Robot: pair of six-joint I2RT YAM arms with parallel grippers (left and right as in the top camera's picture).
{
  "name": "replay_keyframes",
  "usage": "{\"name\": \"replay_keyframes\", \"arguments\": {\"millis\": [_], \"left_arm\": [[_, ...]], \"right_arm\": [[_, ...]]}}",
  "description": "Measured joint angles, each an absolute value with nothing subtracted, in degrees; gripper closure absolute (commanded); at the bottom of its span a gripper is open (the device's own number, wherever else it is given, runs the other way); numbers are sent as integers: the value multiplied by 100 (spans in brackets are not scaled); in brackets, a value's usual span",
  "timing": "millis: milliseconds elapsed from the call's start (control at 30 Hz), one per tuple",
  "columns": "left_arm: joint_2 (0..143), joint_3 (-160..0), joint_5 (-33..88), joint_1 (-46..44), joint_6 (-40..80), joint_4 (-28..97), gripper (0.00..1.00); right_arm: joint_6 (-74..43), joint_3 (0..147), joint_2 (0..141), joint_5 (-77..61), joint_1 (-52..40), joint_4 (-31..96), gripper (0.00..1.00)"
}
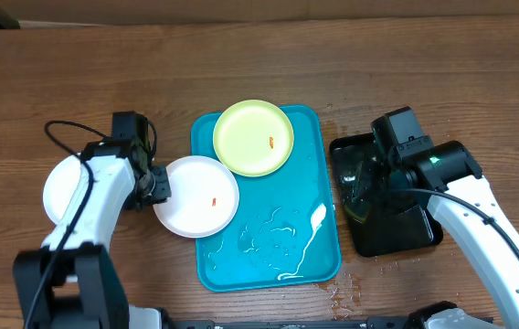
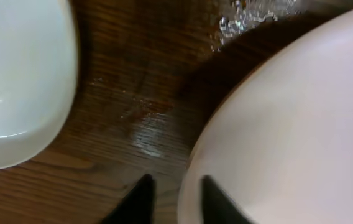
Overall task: Clean dirty plates on tray and stack at the side
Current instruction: 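Slide the pink plate right to the tray center with the left gripper, then grasp the green-yellow sponge in the black tray with the right gripper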
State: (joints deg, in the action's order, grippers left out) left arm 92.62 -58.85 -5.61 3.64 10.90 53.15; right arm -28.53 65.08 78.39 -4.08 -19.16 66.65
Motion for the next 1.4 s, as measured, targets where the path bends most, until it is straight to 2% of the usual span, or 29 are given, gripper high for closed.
{"name": "replay_keyframes", "arguments": {"millis": [300,533,700,733,800,833,900,933,967,1000,1200,1300,1367,1400], "left_arm": [[9496,-5892,-38,364,875,6010,96],[9343,-5929,821,329,897,6326,96],[9343,-5929,1179,-99,1225,6344,96],[9343,-5929,1203,-224,1315,6344,95],[9343,-5929,1201,-475,1496,6366,89],[9343,-5929,1177,-578,1625,6388,80],[9343,-5929,1079,-762,1870,6410,74],[9343,-5929,1033,-808,1949,6394,67],[9343,-5929,989,-836,2023,6361,55],[9343,-5929,965,-843,2045,6353,50],[9343,-5929,917,-856,2126,6344,50],[9343,-5929,928,-856,2060,6342,50],[9343,-5929,991,-856,1942,6340,51],[9343,-5929,1044,-856,1883,6333,52]], "right_arm": [[-2851,6508,7839,-408,-1916,6643,50],[-2851,6508,7839,-408,-1916,6624,49],[-2849,6508,7839,-408,-1916,6606,48],[-2849,6508,7839,-405,-1916,6606,45],[-2845,6508,7839,-405,-1916,6604,41],[-2845,6508,7839,-405,-1916,6604,41],[-2853,6508,7839,-405,-1916,6613,37],[-2853,6508,7839,-401,-1916,6617,36],[-2860,6508,7839,-360,-1916,6617,33],[-2849,6508,7839,-338,-1916,6615,32],[-2851,6180,7863,-228,-1752,6152,34],[-2862,5878,7992,-239,-1616,5763,46],[-2882,5701,8191,-255,-1549,5489,48],[-2919,5625,8331,-250,-1509,5398,53]]}}
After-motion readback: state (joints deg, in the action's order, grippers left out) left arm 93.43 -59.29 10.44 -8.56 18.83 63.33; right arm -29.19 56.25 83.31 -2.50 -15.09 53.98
